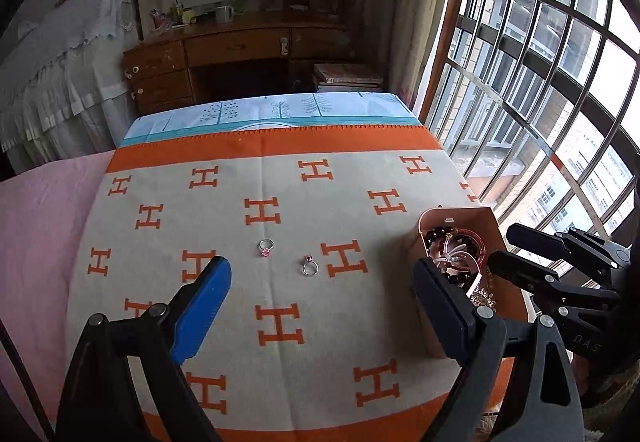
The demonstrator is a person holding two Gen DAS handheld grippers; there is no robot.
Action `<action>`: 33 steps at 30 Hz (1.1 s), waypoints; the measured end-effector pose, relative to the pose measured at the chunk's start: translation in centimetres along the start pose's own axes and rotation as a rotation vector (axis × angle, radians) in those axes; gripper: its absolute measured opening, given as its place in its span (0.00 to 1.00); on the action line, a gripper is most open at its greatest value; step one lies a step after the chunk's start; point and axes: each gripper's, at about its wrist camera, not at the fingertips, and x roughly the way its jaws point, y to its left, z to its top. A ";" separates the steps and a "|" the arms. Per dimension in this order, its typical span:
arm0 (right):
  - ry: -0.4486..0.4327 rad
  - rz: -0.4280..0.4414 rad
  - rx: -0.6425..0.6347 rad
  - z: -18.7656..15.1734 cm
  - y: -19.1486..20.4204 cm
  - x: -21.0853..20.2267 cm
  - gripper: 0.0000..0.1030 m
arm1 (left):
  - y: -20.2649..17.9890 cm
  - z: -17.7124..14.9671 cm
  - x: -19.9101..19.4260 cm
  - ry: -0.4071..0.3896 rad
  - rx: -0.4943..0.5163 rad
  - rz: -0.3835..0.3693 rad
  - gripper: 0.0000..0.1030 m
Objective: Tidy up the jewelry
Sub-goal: 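Move both tools back to the two small rings on the blanket, then grasp the red-stone ring with the right tool while the left tool grasps the pink-stone ring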
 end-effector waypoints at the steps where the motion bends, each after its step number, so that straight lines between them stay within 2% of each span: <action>1: 0.011 0.019 0.004 0.8 0.0 0.4 0.40 | 0.4 0.5 -0.3 -0.017 0.003 0.027 0.88; 4: 0.051 0.064 0.001 3.0 0.4 2.1 0.40 | 1.8 2.2 -0.8 -0.045 0.001 0.093 0.88; 9: 0.148 0.108 -0.004 4.9 2.2 6.2 0.40 | 4.4 3.7 0.2 -0.054 -0.014 0.118 0.88; 10: 0.202 0.135 0.028 5.1 2.8 8.3 0.40 | 4.9 3.8 0.9 -0.033 -0.016 0.116 0.88; 11: 0.202 0.135 0.028 5.1 2.8 8.3 0.40 | 5.5 3.9 1.6 -0.008 -0.021 0.111 0.88; 12: 0.256 0.143 0.076 5.0 3.2 10.5 0.40 | 6.1 3.9 2.4 0.023 -0.028 0.107 0.88; 14: 0.284 0.147 0.100 4.9 3.4 11.6 0.40 | 7.4 3.5 4.2 0.075 -0.043 0.104 0.88; 17: 0.365 0.160 0.173 4.2 3.9 14.8 0.40 | 9.2 2.8 6.4 0.123 -0.063 0.137 0.88; 20: 0.443 0.122 0.226 3.4 4.2 18.4 0.40 | 10.7 1.9 8.4 0.172 -0.087 0.131 0.88; 27: 0.474 0.061 0.227 3.2 5.1 20.6 0.40 | 12.4 0.5 11.2 0.237 -0.107 0.103 0.88; 29: 0.469 0.026 0.188 3.3 6.2 20.9 0.34 | 12.5 0.3 11.6 0.244 -0.109 0.094 0.88; 33: 0.459 -0.022 0.139 3.4 7.3 21.0 0.11 | 12.4 0.2 12.2 0.254 -0.108 0.075 0.88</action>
